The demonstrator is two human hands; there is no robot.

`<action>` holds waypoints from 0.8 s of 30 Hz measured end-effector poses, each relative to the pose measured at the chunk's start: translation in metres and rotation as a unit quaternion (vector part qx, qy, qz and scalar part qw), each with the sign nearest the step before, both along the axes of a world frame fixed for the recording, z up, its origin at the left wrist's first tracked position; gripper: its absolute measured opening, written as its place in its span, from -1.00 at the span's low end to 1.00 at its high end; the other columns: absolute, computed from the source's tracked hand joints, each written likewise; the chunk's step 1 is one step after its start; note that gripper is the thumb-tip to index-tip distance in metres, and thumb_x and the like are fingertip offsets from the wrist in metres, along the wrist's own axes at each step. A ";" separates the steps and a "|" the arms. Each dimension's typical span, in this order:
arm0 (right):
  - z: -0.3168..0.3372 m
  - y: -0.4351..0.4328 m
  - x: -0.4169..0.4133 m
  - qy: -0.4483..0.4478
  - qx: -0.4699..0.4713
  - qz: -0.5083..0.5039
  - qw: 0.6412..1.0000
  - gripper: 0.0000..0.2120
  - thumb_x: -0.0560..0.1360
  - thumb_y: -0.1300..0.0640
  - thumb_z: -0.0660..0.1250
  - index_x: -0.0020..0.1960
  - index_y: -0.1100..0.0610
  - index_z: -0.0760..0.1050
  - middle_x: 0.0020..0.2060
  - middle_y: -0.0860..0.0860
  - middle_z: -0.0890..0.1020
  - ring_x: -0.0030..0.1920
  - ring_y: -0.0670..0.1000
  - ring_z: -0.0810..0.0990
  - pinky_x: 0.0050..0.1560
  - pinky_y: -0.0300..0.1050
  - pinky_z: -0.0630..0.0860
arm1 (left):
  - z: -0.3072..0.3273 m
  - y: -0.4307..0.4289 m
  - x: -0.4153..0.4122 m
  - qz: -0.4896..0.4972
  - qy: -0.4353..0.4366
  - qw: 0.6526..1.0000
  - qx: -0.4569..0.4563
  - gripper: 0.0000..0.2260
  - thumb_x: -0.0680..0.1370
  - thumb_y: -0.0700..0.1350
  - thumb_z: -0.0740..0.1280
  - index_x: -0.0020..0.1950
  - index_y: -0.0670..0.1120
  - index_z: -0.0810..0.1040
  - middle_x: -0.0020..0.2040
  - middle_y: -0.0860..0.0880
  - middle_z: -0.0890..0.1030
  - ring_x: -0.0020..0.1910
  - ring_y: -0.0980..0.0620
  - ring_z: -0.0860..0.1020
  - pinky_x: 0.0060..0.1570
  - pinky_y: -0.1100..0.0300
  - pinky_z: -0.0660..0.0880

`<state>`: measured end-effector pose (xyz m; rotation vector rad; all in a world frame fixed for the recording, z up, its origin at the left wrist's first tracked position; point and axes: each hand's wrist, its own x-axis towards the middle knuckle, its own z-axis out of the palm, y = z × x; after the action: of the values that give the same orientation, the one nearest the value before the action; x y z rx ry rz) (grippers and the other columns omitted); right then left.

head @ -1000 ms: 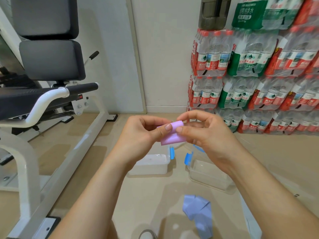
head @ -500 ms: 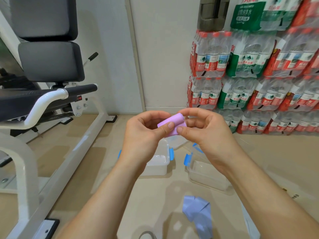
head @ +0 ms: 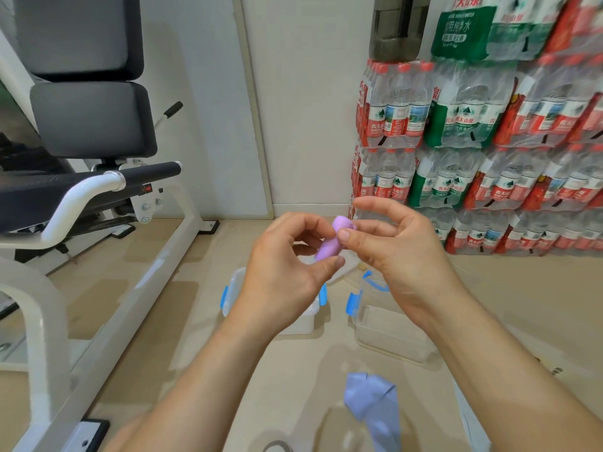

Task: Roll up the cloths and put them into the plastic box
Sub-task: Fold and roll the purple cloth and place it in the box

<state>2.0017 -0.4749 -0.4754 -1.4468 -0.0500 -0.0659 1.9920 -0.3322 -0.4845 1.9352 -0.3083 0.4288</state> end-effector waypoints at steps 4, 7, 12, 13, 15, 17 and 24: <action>0.002 -0.006 0.001 -0.020 -0.002 0.005 1.000 -0.52 0.34 0.34 0.50 0.19 0.09 0.49 -0.17 0.05 0.74 -0.11 -0.01 0.71 0.10 -0.13 0.54 | 0.001 -0.002 -0.002 -0.015 -0.013 0.999 -0.039 -0.82 0.41 -0.30 0.47 -0.16 -0.05 0.57 -0.18 -0.11 0.66 -0.25 0.04 0.66 -0.15 0.22 0.58; 0.005 -0.004 -0.004 -0.037 -0.021 0.023 0.999 -0.55 0.35 0.39 0.48 0.17 0.11 0.49 -0.19 0.02 0.74 -0.21 0.01 0.72 -0.21 -0.33 0.55 | 0.001 -0.002 -0.002 -0.004 -0.010 0.999 -0.032 -0.64 0.39 -0.35 0.47 0.01 0.07 0.55 -0.09 -0.03 0.60 -0.30 0.05 0.64 -0.19 0.26 0.57; 0.000 0.010 -0.009 -0.137 -0.164 -0.010 0.977 -0.49 0.34 0.27 0.51 0.16 -0.05 0.38 -0.09 -0.06 0.64 -0.22 -0.06 0.69 -0.10 -0.14 0.62 | -0.003 0.004 0.000 0.009 -0.051 0.996 0.068 -0.51 0.39 -0.37 0.44 0.18 0.11 0.57 -0.09 0.03 0.57 -0.22 0.17 0.59 -0.18 0.44 0.47; 0.000 0.012 -0.010 -0.156 -0.194 -0.015 0.968 -0.45 0.33 0.24 0.52 0.15 -0.10 0.33 -0.06 -0.10 0.56 -0.21 -0.10 0.68 -0.09 -0.16 0.60 | -0.002 0.004 -0.001 0.018 -0.046 0.996 0.069 -0.55 0.39 -0.37 0.45 0.13 0.09 0.60 -0.12 0.03 0.57 -0.21 0.19 0.58 -0.20 0.47 0.45; 0.001 0.013 -0.010 -0.168 -0.205 -0.015 0.964 -0.42 0.33 0.22 0.53 0.15 -0.15 0.30 -0.04 -0.12 0.48 -0.18 -0.14 0.67 -0.06 -0.18 0.58 | 0.002 0.004 -0.001 0.034 -0.014 0.999 0.031 -0.68 0.37 -0.36 0.48 -0.04 0.03 0.66 -0.15 0.02 0.58 -0.25 0.24 0.58 -0.23 0.48 0.46; 0.000 0.011 -0.008 -0.156 -0.196 -0.026 0.968 -0.45 0.33 0.17 0.52 0.16 -0.15 0.32 0.02 -0.11 0.48 -0.06 -0.13 0.63 0.00 -0.17 0.54 | 0.004 0.005 0.001 0.040 0.027 0.998 -0.029 -0.77 0.35 -0.32 0.51 -0.19 0.00 0.63 -0.19 -0.04 0.63 -0.31 0.14 0.61 -0.25 0.35 0.52; -0.005 0.003 -0.002 0.003 -0.089 0.054 0.995 -0.79 0.43 0.24 0.44 0.06 0.12 0.61 -0.05 0.10 0.70 -0.24 -0.11 0.69 -0.27 -0.39 0.50 | 0.010 0.008 -0.002 -0.006 0.090 0.989 -0.118 -0.77 0.34 -0.37 0.50 -0.22 -0.11 0.52 -0.20 -0.11 0.63 -0.33 0.06 0.63 -0.33 0.33 0.52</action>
<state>2.0001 -0.4724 -0.4801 -1.6204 -0.1312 0.0327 1.9898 -0.3243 -0.4745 1.7244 -0.1433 0.2666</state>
